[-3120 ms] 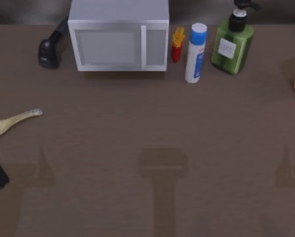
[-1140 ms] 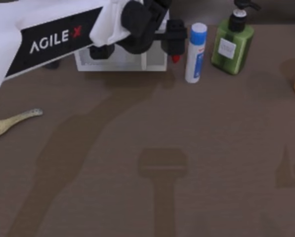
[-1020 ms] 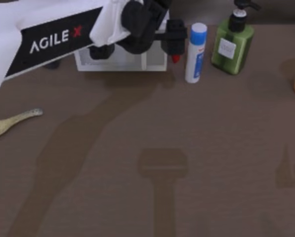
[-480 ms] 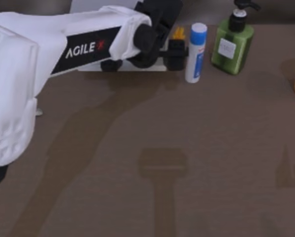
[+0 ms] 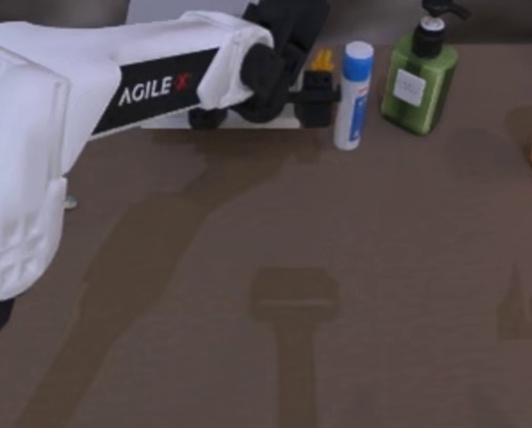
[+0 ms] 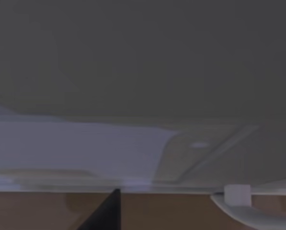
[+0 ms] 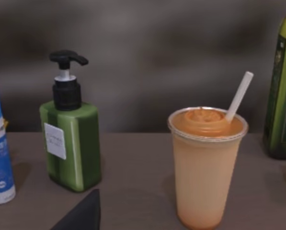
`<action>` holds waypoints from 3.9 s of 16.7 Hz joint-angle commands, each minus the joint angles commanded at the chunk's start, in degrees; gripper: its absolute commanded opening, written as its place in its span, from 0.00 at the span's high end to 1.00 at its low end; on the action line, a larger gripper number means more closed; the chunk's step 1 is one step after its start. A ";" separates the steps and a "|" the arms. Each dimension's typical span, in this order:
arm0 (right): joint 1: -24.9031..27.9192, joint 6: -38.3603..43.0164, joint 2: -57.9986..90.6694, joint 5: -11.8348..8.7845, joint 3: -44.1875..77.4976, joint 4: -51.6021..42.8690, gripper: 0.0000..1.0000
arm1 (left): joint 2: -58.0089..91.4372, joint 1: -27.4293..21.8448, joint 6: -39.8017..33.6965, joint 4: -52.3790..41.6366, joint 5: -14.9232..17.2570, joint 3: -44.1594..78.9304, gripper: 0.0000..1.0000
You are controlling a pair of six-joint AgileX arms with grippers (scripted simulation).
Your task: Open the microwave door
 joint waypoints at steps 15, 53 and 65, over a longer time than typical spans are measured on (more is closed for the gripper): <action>0.00 0.00 0.00 0.00 0.00 0.00 0.00 | 0.00 0.00 0.00 0.00 0.00 0.00 1.00; 0.00 0.00 0.00 0.00 0.00 0.00 0.00 | -6.05 -1.95 -0.41 4.13 -0.39 -11.07 1.00; 0.00 0.00 0.00 0.00 0.00 0.00 0.00 | -8.59 -1.33 2.05 6.66 1.35 -14.59 1.00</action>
